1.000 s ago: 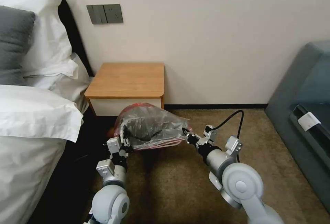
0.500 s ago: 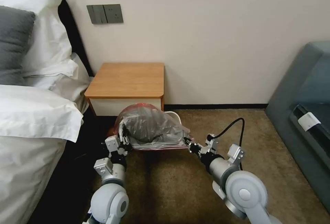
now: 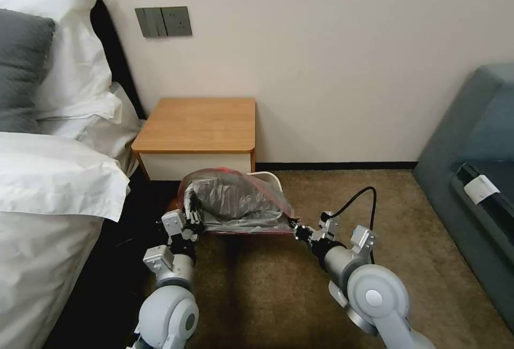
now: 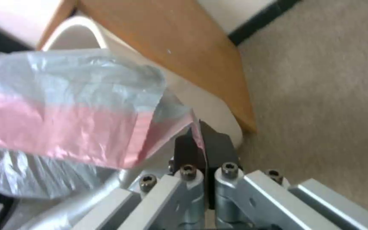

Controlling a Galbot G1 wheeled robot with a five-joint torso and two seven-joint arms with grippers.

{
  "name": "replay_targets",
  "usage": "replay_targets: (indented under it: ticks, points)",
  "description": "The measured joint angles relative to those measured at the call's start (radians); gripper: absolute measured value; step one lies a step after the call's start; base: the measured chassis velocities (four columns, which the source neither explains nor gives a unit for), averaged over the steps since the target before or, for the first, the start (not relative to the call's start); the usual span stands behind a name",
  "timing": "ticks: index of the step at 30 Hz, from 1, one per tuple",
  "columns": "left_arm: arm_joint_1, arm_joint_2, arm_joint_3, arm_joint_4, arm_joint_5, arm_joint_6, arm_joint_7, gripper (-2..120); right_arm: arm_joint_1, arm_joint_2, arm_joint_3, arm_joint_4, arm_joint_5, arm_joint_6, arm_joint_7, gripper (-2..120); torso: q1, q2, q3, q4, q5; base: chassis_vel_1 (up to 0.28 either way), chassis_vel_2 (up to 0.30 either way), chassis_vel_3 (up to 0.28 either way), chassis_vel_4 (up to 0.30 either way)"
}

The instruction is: Pick up the garbage bag from the table and place it over the trash can.

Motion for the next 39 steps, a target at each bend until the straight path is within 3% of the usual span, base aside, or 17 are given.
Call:
replay_targets:
  ticks: [2, 5, 14, 18, 26, 29, 30, 36, 39]
  points:
    - [0.001, 0.000, 0.000, 0.000, 0.000, 0.001, 0.002, 7, 0.000, 0.001, 0.000, -0.005, -0.013, 0.016, -0.020, 0, 0.000, 0.000, 0.000, 0.0000, 0.0001, 0.000, 0.000, 0.000, 0.000]
    - [0.003, 0.000, 0.000, 0.000, 0.002, 0.001, 0.003, 7, -0.003, -0.001, 0.005, 0.002, -0.023, 0.015, -0.033, 15, 0.000, 0.000, 0.000, 0.0000, 0.0001, 0.000, 0.000, 0.000, 0.000]
    - [-0.004, -0.001, -0.004, 0.006, 0.004, 0.002, 0.002, 7, -0.035, -0.023, 0.011, 0.054, -0.026, 0.002, -0.005, 42, 0.000, 0.000, 0.000, 0.0000, 0.0000, 0.000, 0.000, 0.000, 0.000]
    - [-0.010, -0.003, -0.011, 0.015, 0.010, 0.004, -0.005, 7, -0.067, -0.050, 0.014, 0.115, -0.058, 0.002, -0.002, 63, 0.000, 0.000, 0.000, 0.0000, 0.0001, 0.000, 0.000, 0.000, 0.000]
    - [-0.019, -0.006, -0.015, 0.023, 0.020, 0.019, -0.025, 7, -0.113, -0.077, 0.004, 0.229, -0.108, -0.016, -0.041, 86, 0.000, 0.000, 0.000, 0.0000, 0.0000, 0.000, 0.000, 0.000, 0.000]
    - [-0.024, -0.003, -0.018, 0.023, 0.024, 0.042, -0.041, 7, -0.131, -0.106, 0.007, 0.287, -0.182, -0.019, -0.152, 99, 0.000, 0.000, 0.000, -0.0001, -0.0001, 0.000, 0.000, 0.000, 0.000]
    - [-0.024, -0.003, -0.018, 0.023, 0.024, 0.042, -0.041, 7, -0.131, -0.106, 0.007, 0.287, -0.182, -0.019, -0.152, 99, 0.000, 0.000, 0.000, -0.0001, -0.0001, 0.000, 0.000, 0.000, 0.000]
    - [-0.025, 0.001, -0.016, 0.020, 0.052, 0.048, -0.046, 7, -0.059, -0.187, -0.008, 0.253, -0.528, 0.054, -0.427, 100, 0.000, 0.000, 0.000, 0.0000, 0.0001, 0.000, 0.000, 0.000, 0.000]
    - [-0.023, 0.004, -0.011, 0.015, 0.063, 0.048, -0.044, 7, -0.012, -0.214, -0.040, 0.215, -0.633, 0.073, -0.485, 100, 0.000, 0.000, 0.000, -0.0001, 0.0000, 0.000, 0.000, 0.000, 0.000]
